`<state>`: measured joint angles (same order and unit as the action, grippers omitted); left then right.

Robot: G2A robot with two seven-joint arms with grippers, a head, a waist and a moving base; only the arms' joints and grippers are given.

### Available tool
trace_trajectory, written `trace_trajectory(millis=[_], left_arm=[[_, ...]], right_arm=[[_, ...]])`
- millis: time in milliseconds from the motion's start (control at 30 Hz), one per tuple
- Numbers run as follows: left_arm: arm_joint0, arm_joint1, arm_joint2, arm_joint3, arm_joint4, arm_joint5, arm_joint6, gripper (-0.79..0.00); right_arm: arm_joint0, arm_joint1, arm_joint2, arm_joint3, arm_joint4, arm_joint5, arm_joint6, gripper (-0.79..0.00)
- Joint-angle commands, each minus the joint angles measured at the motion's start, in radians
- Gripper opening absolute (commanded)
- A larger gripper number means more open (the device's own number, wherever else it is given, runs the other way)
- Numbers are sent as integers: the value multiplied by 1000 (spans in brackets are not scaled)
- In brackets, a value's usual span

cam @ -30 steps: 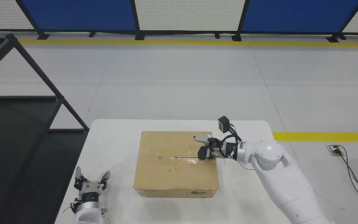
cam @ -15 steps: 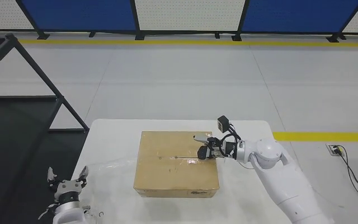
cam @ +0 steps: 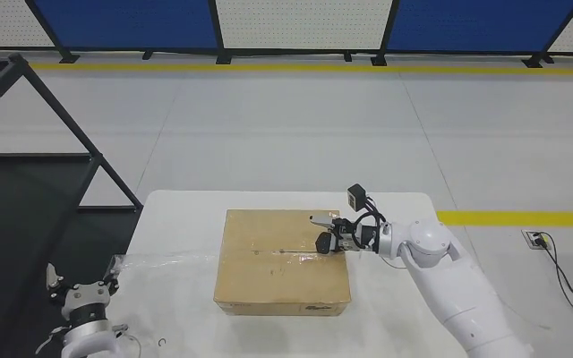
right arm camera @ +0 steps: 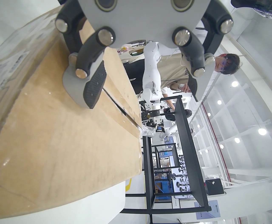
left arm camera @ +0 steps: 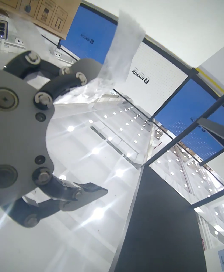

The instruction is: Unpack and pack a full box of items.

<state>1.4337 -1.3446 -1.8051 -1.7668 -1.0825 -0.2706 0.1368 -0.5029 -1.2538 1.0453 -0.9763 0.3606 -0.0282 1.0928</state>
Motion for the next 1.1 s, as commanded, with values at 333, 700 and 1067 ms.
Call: trace_trajectory(millis=[333,700,1067], left_arm=[[-54,-5,31,-115,39,36,4,0],[-98,-9,85,-185,103,68,-1,0],[-183,-16,208,-218,215,134,14,0]], right_arm=[[6,-2,-5,21,8,-10,14,0],[-4,-2,-3,15,24,-22,37,0],[-1,2,5,13,28,-24,47,0]])
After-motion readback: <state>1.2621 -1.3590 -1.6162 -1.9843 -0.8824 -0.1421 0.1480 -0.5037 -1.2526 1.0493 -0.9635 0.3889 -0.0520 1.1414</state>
